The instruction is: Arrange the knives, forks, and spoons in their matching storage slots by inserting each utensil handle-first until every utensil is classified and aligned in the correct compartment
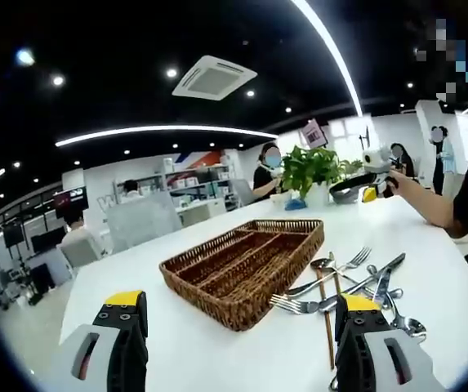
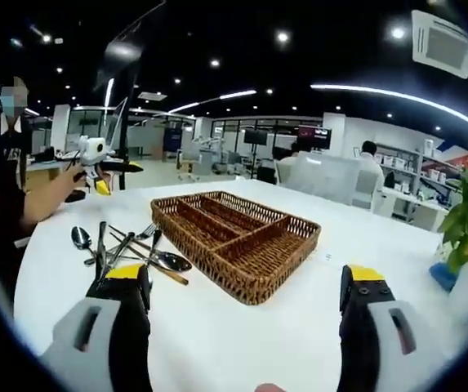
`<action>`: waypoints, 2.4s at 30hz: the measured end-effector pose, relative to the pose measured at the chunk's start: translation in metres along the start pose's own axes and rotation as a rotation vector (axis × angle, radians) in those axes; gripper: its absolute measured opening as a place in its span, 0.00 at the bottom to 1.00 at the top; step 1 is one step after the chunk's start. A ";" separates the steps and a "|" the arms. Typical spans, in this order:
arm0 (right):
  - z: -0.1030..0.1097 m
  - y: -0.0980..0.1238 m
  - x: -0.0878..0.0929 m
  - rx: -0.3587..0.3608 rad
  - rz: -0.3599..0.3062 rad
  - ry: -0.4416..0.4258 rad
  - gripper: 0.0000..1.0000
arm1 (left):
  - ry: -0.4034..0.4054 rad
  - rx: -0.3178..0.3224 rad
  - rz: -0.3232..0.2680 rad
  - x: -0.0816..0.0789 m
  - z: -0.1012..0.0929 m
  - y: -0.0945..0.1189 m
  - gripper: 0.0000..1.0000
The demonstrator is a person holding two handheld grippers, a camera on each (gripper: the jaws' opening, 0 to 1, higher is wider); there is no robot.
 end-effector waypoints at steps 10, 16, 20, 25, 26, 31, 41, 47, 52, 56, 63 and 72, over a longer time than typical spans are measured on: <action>-0.001 0.000 0.000 0.005 0.009 0.013 0.99 | -0.007 0.000 0.001 -0.001 0.000 0.000 1.00; -0.002 0.001 -0.001 0.007 0.005 0.012 0.99 | -0.010 0.004 0.003 -0.001 -0.001 0.000 1.00; -0.002 0.001 0.000 0.010 0.013 0.022 0.99 | -0.021 0.013 0.005 -0.002 -0.003 0.000 1.00; -0.004 0.003 -0.002 0.013 0.002 0.020 0.99 | -0.020 0.012 0.004 -0.002 -0.003 0.000 1.00; -0.004 0.003 -0.002 0.015 0.002 0.022 0.99 | -0.021 0.013 0.004 -0.002 -0.004 0.000 1.00; -0.003 0.003 -0.001 0.012 0.006 0.019 0.99 | -0.021 0.019 0.000 -0.003 -0.005 0.000 1.00; -0.002 0.002 -0.002 0.009 0.000 0.013 0.99 | -0.019 0.029 0.003 -0.002 -0.007 0.000 1.00; -0.003 0.002 -0.001 0.014 0.007 0.010 0.99 | -0.008 0.023 0.013 0.001 -0.005 0.000 1.00; -0.003 0.002 -0.001 0.016 0.006 0.010 0.99 | -0.002 0.018 0.013 0.000 -0.004 0.000 1.00; -0.003 0.001 0.001 0.018 0.014 0.011 0.99 | -0.001 0.010 0.009 0.000 -0.003 0.000 1.00; -0.006 0.002 0.002 0.032 0.019 -0.002 0.99 | 0.006 -0.001 0.005 -0.001 -0.001 0.000 1.00; -0.005 0.001 0.004 0.028 0.029 -0.008 0.99 | 0.010 -0.003 0.008 0.000 0.000 -0.001 1.00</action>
Point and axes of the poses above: the point that each gripper's makers call its tool centre point, and the gripper's own axes: y roughly backward along the fingers, z roughly to its left, x roughly out of its underside, the point moved 2 cm from there along y, roughly backward along the fingers, and after that the axes turned 5 degrees about -y, right-handed, at the moved point
